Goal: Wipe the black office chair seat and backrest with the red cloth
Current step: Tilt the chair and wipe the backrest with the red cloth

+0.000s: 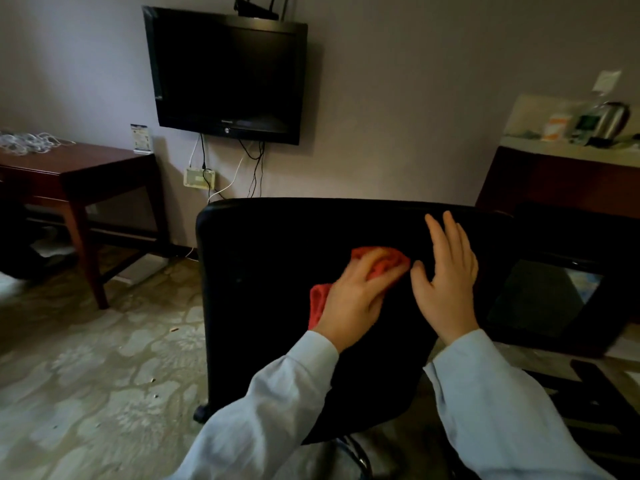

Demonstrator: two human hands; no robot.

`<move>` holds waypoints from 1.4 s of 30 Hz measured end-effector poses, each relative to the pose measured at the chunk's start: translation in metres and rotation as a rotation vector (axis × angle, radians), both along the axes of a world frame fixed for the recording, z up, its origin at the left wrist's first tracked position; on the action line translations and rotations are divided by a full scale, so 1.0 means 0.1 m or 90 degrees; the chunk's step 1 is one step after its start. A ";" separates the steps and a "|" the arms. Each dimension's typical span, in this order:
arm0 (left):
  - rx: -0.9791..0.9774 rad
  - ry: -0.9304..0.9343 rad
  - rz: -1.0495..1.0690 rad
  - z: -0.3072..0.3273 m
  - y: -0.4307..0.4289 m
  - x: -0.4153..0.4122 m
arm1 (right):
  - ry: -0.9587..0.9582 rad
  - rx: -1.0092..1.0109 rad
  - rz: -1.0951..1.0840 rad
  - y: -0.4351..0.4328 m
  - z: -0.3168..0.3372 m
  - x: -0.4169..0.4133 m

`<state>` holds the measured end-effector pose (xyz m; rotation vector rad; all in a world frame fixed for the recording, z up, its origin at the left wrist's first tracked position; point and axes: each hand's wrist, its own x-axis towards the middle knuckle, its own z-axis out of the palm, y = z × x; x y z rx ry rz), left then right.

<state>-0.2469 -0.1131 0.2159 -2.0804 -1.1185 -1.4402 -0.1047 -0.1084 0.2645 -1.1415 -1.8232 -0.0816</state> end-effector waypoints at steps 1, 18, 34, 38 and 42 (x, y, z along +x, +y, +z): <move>-0.006 0.002 -0.021 -0.02 -0.03 0.03 | -0.005 -0.008 -0.005 0.01 0.02 0.05; 0.270 -0.582 0.341 0.29 -0.27 -0.72 | -0.145 -0.101 -0.065 0.36 0.60 0.22; 0.141 -0.539 0.216 0.45 -0.16 -0.60 | -0.246 0.058 0.017 -0.25 0.52 -0.55; 0.155 -0.377 0.113 0.34 -0.15 -0.22 | -0.216 0.054 0.135 -0.30 0.57 -0.55; 0.120 -0.238 0.022 0.11 -0.21 0.10 | -0.121 0.030 0.153 -0.32 0.69 -0.30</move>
